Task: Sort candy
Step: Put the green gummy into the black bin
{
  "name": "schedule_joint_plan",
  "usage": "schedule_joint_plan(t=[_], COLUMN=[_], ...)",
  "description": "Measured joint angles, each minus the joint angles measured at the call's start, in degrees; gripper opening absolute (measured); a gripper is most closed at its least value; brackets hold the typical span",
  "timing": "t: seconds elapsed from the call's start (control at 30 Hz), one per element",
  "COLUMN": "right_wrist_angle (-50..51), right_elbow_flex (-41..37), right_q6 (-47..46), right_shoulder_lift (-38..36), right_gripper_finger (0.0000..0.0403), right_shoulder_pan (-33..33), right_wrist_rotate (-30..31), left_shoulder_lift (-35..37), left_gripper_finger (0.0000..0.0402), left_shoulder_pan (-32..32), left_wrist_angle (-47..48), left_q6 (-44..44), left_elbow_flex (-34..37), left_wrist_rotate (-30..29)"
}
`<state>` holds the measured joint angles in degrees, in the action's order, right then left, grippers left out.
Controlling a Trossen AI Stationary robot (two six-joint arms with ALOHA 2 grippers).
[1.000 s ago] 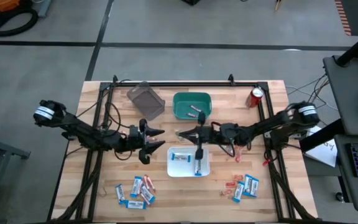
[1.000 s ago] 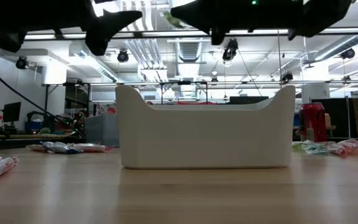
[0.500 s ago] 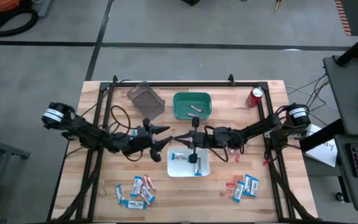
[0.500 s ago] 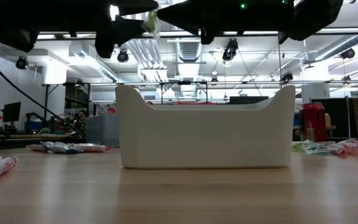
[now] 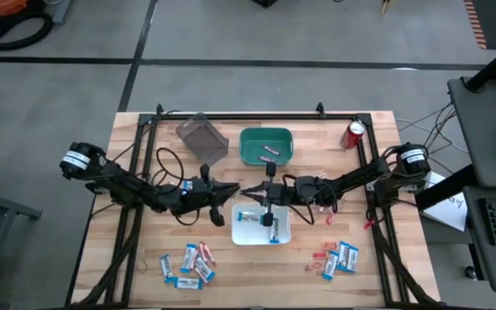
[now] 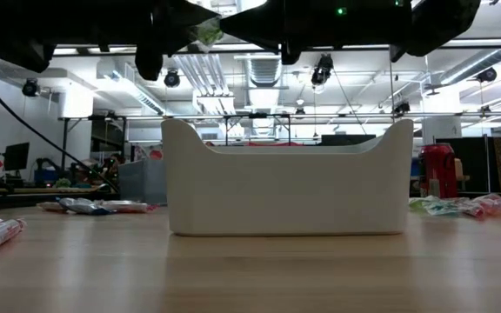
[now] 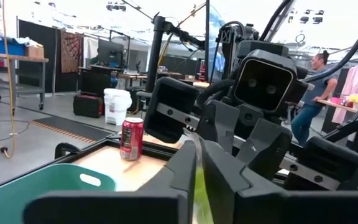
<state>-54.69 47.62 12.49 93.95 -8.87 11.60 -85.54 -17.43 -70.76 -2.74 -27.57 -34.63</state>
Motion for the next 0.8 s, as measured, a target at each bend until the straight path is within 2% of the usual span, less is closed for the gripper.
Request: schedule_joint_plan(t=[0.37,0.5,0.67,0.8], right_wrist_angle=[2.31,2.24,2.93,3.88], right_elbow_flex=[0.0,0.0,0.0,-0.02], right_q6=[-0.04,-1.15,-3.14,-4.65], right_shoulder_lift=[-0.09,-0.09,-0.09,-0.09], right_gripper_finger=[0.0009,0.0009,0.0009,0.0009], right_shoulder_pan=[0.01,0.24,0.4,0.41], right_wrist_rotate=[0.43,0.6,2.69,3.49], left_shoulder_lift=[1.91,3.91,9.8,16.47], left_gripper_finger=[0.0,0.0,0.0,0.0], left_shoulder_pan=[0.09,0.09,1.13,5.45], left_wrist_angle=[0.2,2.89,15.35,33.63], left_q6=[3.48,5.08,8.07,7.22], left_elbow_flex=[0.21,0.5,0.43,-0.2], left_wrist_rotate=[-0.97,-5.01,-15.56,-23.3])
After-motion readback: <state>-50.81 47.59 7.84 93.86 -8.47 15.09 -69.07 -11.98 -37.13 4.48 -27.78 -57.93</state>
